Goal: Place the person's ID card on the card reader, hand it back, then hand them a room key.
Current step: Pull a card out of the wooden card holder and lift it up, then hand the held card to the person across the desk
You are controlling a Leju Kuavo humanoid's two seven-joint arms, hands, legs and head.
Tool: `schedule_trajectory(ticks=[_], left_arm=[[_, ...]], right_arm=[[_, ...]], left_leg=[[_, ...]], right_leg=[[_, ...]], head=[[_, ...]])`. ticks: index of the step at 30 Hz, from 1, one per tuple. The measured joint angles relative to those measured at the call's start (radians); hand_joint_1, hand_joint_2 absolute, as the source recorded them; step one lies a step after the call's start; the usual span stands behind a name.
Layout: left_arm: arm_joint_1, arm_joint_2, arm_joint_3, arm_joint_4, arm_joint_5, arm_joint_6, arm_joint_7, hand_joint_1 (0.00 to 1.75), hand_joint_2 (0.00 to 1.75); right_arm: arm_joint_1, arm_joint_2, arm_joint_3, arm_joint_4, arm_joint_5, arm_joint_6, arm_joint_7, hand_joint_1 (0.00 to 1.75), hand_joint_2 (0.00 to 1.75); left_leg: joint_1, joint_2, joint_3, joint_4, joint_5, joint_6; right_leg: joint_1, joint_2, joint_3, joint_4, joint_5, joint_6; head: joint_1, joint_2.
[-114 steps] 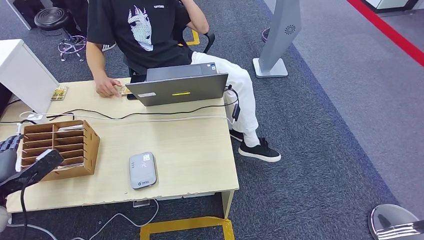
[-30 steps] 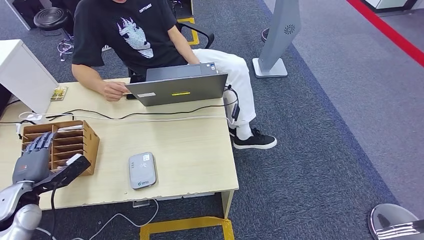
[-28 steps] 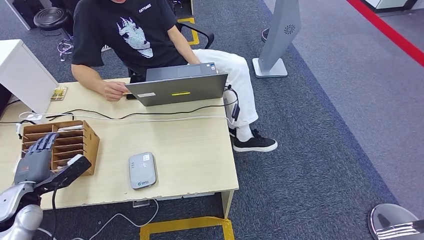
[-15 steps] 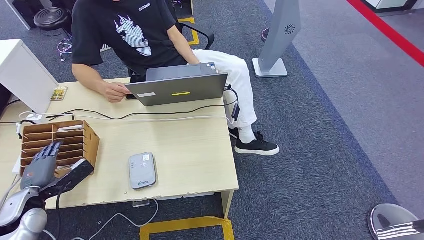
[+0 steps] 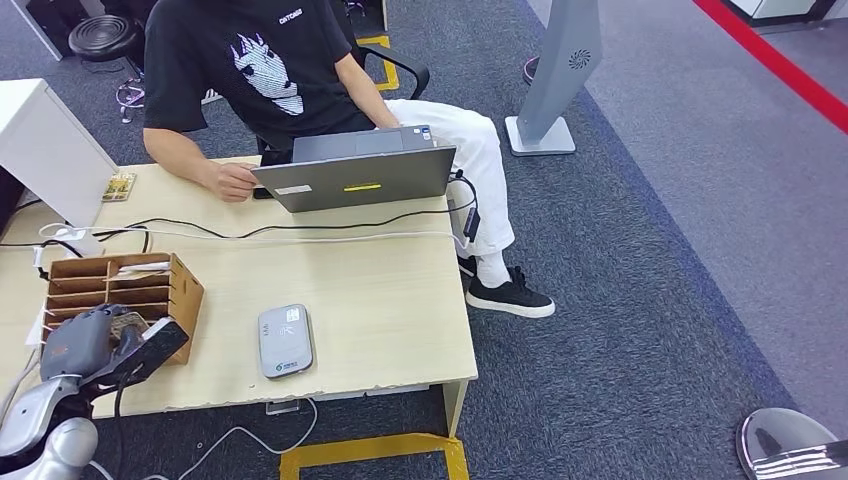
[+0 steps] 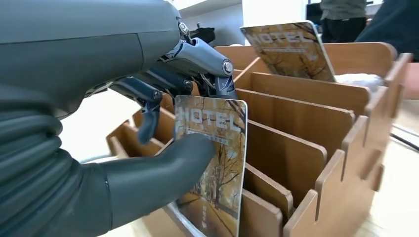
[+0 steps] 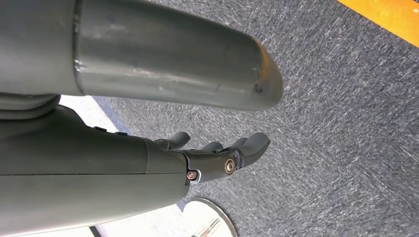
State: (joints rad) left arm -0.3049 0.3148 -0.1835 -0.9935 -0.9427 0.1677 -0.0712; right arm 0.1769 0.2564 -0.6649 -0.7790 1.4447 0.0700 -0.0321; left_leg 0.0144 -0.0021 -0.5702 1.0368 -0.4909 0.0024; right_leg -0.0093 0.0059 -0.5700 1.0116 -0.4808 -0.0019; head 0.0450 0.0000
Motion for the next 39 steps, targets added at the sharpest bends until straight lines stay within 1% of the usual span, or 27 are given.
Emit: schedule_trajectory(ticks=[12, 15, 18, 21, 24, 27, 31, 39], left_arm=[[0.0, 0.0, 0.013, 0.005, -0.007, 0.017, 0.006, 1.75, 1.75], [0.001, 0.0, 0.022, 0.007, -0.009, 0.034, 0.009, 1.75, 1.75], [0.003, 0.006, 0.035, 0.007, -0.019, 0.074, 0.019, 1.75, 1.75], [0.0, 0.023, 0.059, -0.015, -0.035, 0.131, 0.027, 1.75, 1.75], [-0.012, 0.047, 0.089, -0.056, -0.05, 0.163, 0.035, 1.75, 1.75], [-0.025, 0.072, 0.116, -0.094, -0.071, 0.169, 0.043, 1.75, 1.75], [-0.035, 0.098, 0.13, -0.105, -0.089, 0.181, 0.035, 1.75, 1.75], [-0.041, 0.123, 0.146, -0.117, -0.091, 0.2, 0.032, 1.75, 1.75]], right_arm=[[0.006, -0.004, 0.019, -0.007, -0.019, -0.001, 0.011, 0.0, 0.0], [0.009, -0.004, 0.025, -0.01, -0.02, -0.001, 0.012, 0.0, 0.0], [0.013, -0.005, 0.03, -0.015, -0.021, -0.003, 0.015, 0.0, 0.0], [0.019, -0.005, 0.033, -0.02, -0.022, -0.004, 0.016, 0.0, 0.0], [0.023, -0.005, 0.033, -0.022, -0.022, -0.006, 0.016, 0.0, 0.0], [0.024, -0.005, 0.033, -0.02, -0.015, 0.002, 0.032, 0.0, 0.0], [0.039, -0.004, 0.033, -0.016, 0.009, 0.009, 0.043, 0.0, 0.0], [0.051, -0.002, 0.03, -0.013, 0.032, 0.006, 0.042, 0.0, 0.0]], left_leg=[[0.0, 0.0, 0.001, 0.0, 0.0, 0.0], [0.001, 0.0, 0.001, 0.0, 0.0, 0.0], [0.001, 0.0, 0.0, 0.0, 0.0, 0.0], [0.001, 0.0, 0.0, 0.0, 0.0, 0.0], [0.001, 0.0, 0.0, 0.0, 0.0, 0.0], [0.001, 0.0, 0.0, 0.0, 0.0, 0.0], [0.001, 0.0, 0.0, 0.0, 0.0, 0.0], [0.001, 0.0, 0.0, 0.0, 0.0, 0.0]], right_leg=[[0.0, 0.0, 0.001, 0.0, 0.0, 0.0], [0.0, 0.0, 0.001, 0.0, 0.0, 0.0], [0.0, 0.0, 0.0, 0.0, 0.0, 0.0], [0.0, 0.001, 0.0, 0.0, 0.0, 0.0], [0.0, 0.001, -0.001, 0.0, 0.0, 0.0], [0.0, 0.0, 0.0, 0.0, 0.0, 0.0], [0.0, 0.0, 0.0, 0.0, 0.0, 0.0], [0.0, 0.001, -0.001, 0.0, 0.0, 0.0]], head=[[0.0, 0.0], [0.0, 0.0], [0.0, 0.0], [0.0, 0.0], [0.0, 0.0], [0.0, 0.0], [0.0, 0.0], [0.0, 0.0]])
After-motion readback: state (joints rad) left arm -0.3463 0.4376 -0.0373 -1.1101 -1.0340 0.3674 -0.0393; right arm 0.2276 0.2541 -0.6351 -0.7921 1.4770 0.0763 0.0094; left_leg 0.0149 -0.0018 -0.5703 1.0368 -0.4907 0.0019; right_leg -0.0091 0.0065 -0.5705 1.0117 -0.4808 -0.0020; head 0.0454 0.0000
